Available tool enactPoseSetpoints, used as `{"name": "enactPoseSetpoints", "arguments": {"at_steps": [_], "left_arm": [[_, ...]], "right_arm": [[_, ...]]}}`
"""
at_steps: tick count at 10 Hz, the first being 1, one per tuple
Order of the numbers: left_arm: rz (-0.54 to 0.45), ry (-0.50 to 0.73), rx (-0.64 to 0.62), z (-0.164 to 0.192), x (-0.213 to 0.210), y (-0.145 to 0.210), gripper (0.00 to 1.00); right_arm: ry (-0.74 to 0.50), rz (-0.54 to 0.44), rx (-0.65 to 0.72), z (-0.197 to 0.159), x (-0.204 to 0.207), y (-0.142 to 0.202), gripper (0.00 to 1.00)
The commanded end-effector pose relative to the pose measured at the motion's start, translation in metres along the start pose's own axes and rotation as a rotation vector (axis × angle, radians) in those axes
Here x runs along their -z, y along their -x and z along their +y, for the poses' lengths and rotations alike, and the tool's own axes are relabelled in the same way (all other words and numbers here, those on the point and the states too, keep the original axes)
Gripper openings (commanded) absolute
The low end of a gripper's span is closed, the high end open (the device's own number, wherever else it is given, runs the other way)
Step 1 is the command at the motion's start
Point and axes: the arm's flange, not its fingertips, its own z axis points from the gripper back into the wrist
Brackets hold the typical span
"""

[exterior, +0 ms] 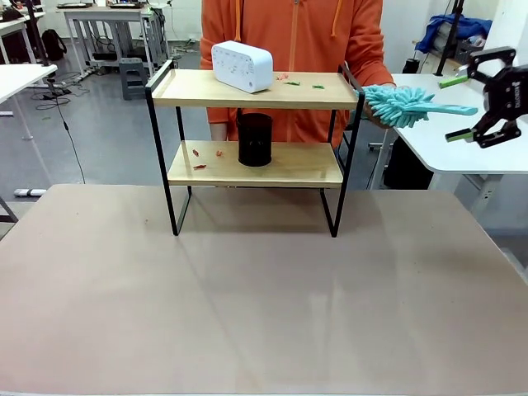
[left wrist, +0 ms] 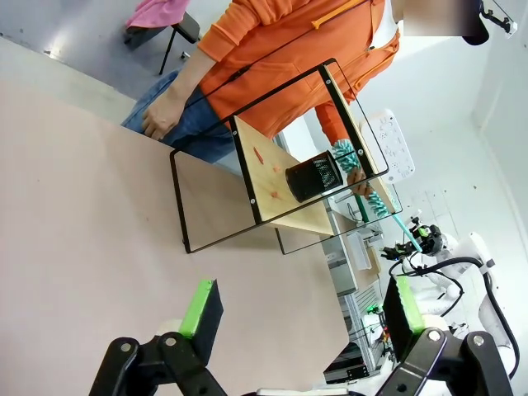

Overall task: Clean the shelf.
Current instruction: Pick up the Duster from the human.

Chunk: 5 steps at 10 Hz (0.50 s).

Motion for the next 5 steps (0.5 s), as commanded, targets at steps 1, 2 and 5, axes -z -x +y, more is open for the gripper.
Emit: {"name": "enactPoseSetpoints", "arguments": {"at_steps": [1,2,5], "left_arm": [[-0.019,0.020,0.024,-0.0002,0.0007,-0.0009,1.00],[-0.019,0.020,0.024,-0.0002,0.0007,-0.0009,1.00],[-0.019,0.020,0.024,-0.0002,0.0007,-0.0009,1.00]], "right_arm": [[-0.003,-0.036,0.053,0.0082,0.0048,-0.0038,1.00],[-0.010,-0.066,0.053,0.0089,0.0099,-0.0071,1.00],[-0.043,-0.101,0.054,0.0084,0.0110,-0.0129,1.00]]}}
